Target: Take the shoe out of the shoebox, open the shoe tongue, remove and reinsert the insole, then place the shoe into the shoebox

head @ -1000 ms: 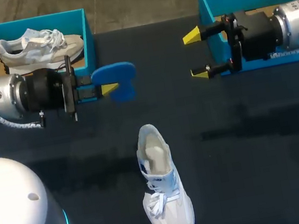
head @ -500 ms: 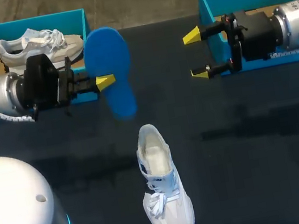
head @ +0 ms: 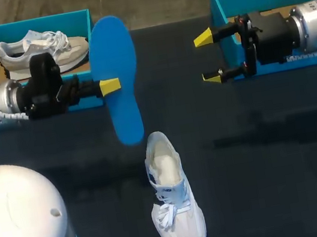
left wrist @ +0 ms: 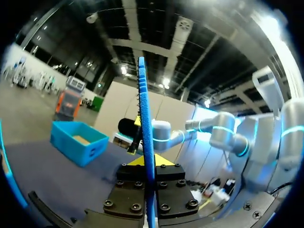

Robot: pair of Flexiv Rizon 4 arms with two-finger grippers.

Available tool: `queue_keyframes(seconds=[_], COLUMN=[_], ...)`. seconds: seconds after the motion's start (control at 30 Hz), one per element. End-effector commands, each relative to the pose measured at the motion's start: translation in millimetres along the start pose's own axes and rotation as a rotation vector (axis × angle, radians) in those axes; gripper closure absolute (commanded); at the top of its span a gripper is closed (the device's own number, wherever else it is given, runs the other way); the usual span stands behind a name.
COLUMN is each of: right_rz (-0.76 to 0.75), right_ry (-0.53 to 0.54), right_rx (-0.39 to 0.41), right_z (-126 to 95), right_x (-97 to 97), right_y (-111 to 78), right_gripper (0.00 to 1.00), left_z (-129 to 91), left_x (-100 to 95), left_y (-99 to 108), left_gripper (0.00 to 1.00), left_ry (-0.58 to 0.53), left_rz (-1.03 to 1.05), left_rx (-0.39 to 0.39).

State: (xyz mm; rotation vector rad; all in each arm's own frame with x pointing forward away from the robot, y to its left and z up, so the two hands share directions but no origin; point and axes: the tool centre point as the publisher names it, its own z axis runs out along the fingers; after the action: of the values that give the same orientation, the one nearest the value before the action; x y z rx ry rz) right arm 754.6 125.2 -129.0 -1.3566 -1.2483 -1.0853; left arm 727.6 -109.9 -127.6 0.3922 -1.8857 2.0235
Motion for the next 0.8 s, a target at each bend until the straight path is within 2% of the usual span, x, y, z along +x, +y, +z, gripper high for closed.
queue_keyframes(seconds=[0.03,0.33,0.4,0.43,0.8], right_rz=[0.001,0.001,0.001,0.001,0.001], right_ry=[-0.002,-0.002,-0.002,-0.002,-0.002], right_rx=[-0.001,-0.001,-0.001,-0.001,-0.001], right_z=[1,1,1,1,1], right_x=[0.1,0.1,0.1,0.1,0.1], right_y=[-0.2,-0.2,-0.2,-0.2,-0.2], right_gripper=[0.0,0.0,0.0,0.0,0.0], left_z=[5,9,9,10,10], left_x=[-17.6,-31.3,-34.4,-34.6,-34.6], left_y=[1,1,1,1,1], left_gripper=[1.0,1.0,1.0,1.0,1.0], left_ry=[0.002,-0.008,-0.016,-0.02,-0.02], left_rz=[-0.694,-0.891,-1.002,-0.999,-0.999], left_rx=[0.038,0.062,0.064,0.038,0.038])
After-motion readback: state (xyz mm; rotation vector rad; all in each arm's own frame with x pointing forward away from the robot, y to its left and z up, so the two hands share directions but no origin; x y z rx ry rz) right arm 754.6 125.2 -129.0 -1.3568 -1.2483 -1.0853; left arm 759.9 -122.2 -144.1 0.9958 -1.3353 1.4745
